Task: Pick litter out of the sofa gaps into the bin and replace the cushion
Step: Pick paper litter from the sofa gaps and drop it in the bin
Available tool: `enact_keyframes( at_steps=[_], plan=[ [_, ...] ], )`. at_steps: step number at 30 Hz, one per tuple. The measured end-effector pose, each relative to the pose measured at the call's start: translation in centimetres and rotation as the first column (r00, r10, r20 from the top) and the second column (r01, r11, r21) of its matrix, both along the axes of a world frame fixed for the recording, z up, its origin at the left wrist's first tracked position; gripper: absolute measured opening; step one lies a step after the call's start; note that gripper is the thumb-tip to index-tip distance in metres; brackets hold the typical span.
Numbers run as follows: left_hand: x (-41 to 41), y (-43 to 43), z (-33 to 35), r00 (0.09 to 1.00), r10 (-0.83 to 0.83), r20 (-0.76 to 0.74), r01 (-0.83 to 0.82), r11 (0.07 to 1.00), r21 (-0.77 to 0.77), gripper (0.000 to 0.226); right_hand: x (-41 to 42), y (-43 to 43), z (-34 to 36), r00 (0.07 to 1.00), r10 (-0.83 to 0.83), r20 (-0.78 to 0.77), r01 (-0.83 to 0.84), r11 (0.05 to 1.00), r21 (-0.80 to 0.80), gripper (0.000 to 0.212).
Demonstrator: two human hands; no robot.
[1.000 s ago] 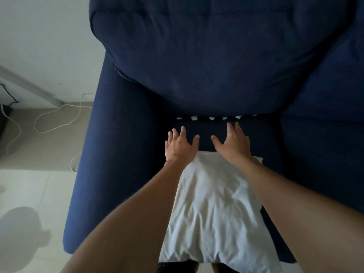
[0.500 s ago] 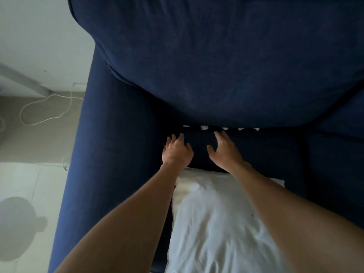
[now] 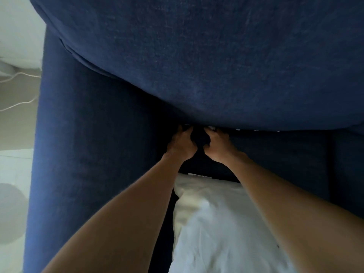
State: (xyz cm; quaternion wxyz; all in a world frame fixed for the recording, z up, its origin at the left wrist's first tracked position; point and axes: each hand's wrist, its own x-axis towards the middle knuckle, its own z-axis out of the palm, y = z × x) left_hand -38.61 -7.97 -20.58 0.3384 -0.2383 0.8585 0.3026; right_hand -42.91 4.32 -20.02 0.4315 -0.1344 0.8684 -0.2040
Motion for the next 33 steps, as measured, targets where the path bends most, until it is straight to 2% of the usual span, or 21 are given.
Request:
enact_keyframes(
  at_steps=[4,9,14,17,19,22,25,28,33],
  plan=[
    [-0.8,-0.9,-1.6,0.991,-0.08,0.107,0.083,0.996,-0.018,0.061,-0.9,-0.5,-1.3,0.999,0.039,0.013,-0.04,0.997,0.07,0.066],
    [-1.0,-1.3,-1.5,0.967,-0.197,0.163,0.208,0.977,-0.053,0.062,-1.3,-1.1,-1.5,0.999,0.028,0.036,-0.034,0.986,0.161,0.066],
    [-1.4,-1.1,-0.6,0.967,-0.225,0.121,0.237,0.967,-0.095,0.051,-1.6,-0.6,-0.3,0.999,0.021,-0.047,-0.015,0.991,0.129,0.041],
    [-1.1,-0.7,0.6,0.975,-0.222,0.02,0.223,0.963,-0.152,0.044,-1.5,-0.2,0.9,0.997,0.01,-0.08,-0.003,0.997,0.08,0.032],
    [-0.2,-0.3,1.8,0.986,-0.148,-0.078,0.135,0.98,-0.146,0.041,-1.0,0.1,2.0,0.992,-0.022,-0.125,0.024,0.999,0.022,0.027],
    [1.3,0.4,4.5,0.971,0.055,-0.231,-0.079,0.992,-0.095,0.033,0.1,0.4,4.1,0.967,-0.117,-0.225,0.098,0.991,-0.093,0.021],
    [2.5,0.7,8.2,0.901,0.188,-0.391,-0.234,0.97,-0.073,0.021,0.9,0.2,7.5,0.929,-0.165,-0.331,0.113,0.979,-0.172,0.01],
    [3.2,0.4,12.9,0.825,0.268,-0.498,-0.328,0.944,-0.036,0.015,0.9,-0.3,12.0,0.89,-0.201,-0.408,0.122,0.97,-0.212,0.009],
    [4.8,-1.6,20.7,0.712,0.393,-0.581,-0.461,0.887,0.034,0.025,1.1,-2.2,20.2,0.838,-0.194,-0.511,0.081,0.969,-0.234,0.018]
  ],
)
